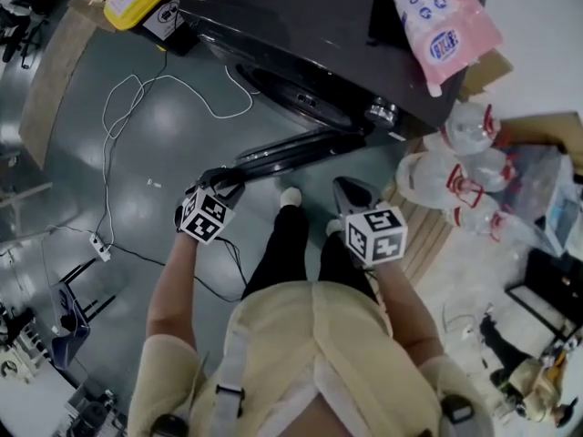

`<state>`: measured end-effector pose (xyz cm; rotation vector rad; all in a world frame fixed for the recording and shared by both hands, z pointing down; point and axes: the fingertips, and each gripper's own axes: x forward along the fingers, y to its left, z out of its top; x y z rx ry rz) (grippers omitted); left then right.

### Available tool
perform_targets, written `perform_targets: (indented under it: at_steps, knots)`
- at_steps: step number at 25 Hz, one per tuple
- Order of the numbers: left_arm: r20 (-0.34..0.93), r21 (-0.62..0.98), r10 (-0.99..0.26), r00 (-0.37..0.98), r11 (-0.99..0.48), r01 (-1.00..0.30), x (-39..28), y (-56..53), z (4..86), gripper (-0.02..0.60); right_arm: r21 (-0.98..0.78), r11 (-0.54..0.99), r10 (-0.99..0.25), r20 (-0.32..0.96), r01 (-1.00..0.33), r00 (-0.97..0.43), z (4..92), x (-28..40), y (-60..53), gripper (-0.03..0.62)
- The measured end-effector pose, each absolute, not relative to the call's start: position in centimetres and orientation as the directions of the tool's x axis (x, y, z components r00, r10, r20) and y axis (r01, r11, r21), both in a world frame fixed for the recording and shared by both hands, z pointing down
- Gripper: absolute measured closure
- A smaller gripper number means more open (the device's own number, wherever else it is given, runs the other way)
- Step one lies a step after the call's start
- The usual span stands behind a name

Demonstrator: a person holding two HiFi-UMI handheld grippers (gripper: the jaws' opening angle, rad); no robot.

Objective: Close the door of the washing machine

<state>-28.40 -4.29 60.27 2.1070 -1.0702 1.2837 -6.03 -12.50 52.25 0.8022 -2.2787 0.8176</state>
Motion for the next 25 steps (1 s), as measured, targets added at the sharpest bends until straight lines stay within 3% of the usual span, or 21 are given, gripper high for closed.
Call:
perform_targets:
  at_steps: [25]
  knots:
    - [0.889, -0.104, -0.343, 0.303, -0.797, -0.595, -33.9, -17.4, 60.5, 0.419, -0.333, 0.485, -0.393, 0.743, -0.808, -0.542, 55.7, -5.6, -13.5, 0.589]
